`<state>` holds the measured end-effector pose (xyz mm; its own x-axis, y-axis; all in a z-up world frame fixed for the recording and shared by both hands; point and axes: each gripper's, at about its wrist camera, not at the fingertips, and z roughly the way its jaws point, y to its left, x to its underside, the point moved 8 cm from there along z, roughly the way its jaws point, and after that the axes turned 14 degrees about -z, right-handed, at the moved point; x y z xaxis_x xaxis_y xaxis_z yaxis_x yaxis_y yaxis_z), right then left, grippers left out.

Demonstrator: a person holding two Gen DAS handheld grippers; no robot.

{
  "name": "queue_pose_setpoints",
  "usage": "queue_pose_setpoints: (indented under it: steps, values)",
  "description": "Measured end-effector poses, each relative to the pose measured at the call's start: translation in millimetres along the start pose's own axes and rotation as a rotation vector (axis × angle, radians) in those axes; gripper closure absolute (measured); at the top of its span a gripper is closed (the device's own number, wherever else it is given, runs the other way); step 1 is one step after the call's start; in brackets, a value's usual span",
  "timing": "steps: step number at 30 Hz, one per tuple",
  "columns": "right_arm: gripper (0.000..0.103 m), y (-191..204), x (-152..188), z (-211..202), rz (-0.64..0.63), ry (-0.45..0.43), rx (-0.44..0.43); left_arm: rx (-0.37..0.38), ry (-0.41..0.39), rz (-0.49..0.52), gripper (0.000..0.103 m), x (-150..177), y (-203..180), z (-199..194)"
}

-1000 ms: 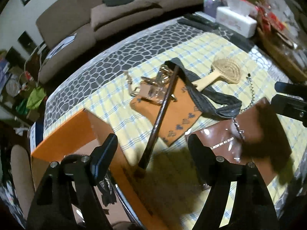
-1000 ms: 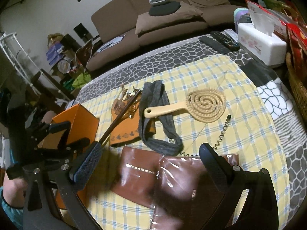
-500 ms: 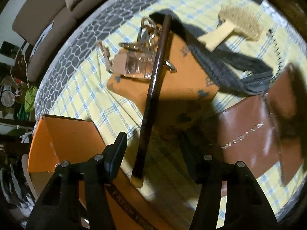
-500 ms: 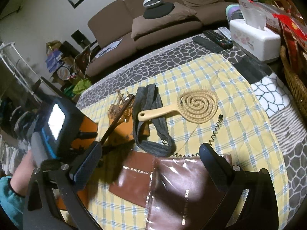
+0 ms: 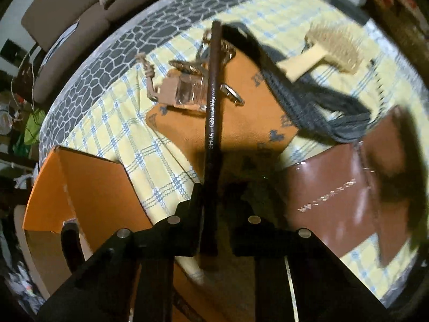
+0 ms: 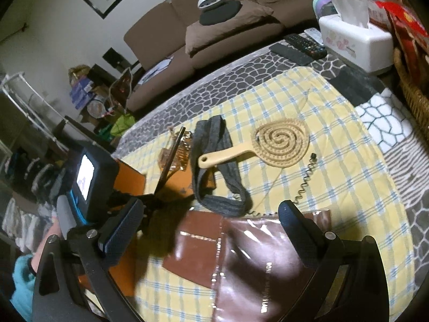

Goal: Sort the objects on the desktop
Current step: 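Move the left tool to the second brown stick on the orange pouch and grasp it, then carry the second brown stick into the box with the left tool and release it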

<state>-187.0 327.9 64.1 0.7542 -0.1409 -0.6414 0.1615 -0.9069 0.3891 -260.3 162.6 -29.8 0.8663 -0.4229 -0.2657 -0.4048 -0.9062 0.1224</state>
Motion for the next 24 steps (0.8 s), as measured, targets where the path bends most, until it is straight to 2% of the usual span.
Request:
queue_pose_setpoints:
  steps: [2,4,7,10,14,17,21,24]
  values:
    - [0.001,3,0,1,0.027,-0.008,-0.037,0.050,-0.020,-0.034,0.089,1,2,-12]
    - [0.001,9,0,4,0.052,-0.008,-0.084,0.105,-0.042,-0.062,0.103,4,1,-28]
    - [0.008,23,2,13,0.067,0.008,-0.153,0.191,-0.063,-0.095,0.103,12,-4,-48]
    - [0.009,39,6,26,0.055,0.047,-0.187,0.208,-0.052,-0.086,0.103,22,-12,-54]
    - [0.014,53,15,39,0.033,0.096,-0.171,0.121,-0.013,-0.104,0.102,23,-8,-36]
    - [0.014,54,14,36,0.037,0.082,-0.168,0.069,0.016,-0.107,0.099,21,-10,-21]
    - [0.014,46,10,32,0.056,0.061,-0.163,0.038,0.076,-0.096,0.090,16,-13,3]
    - [0.014,42,11,33,0.064,0.065,-0.155,0.021,0.117,-0.091,0.089,16,-15,19]
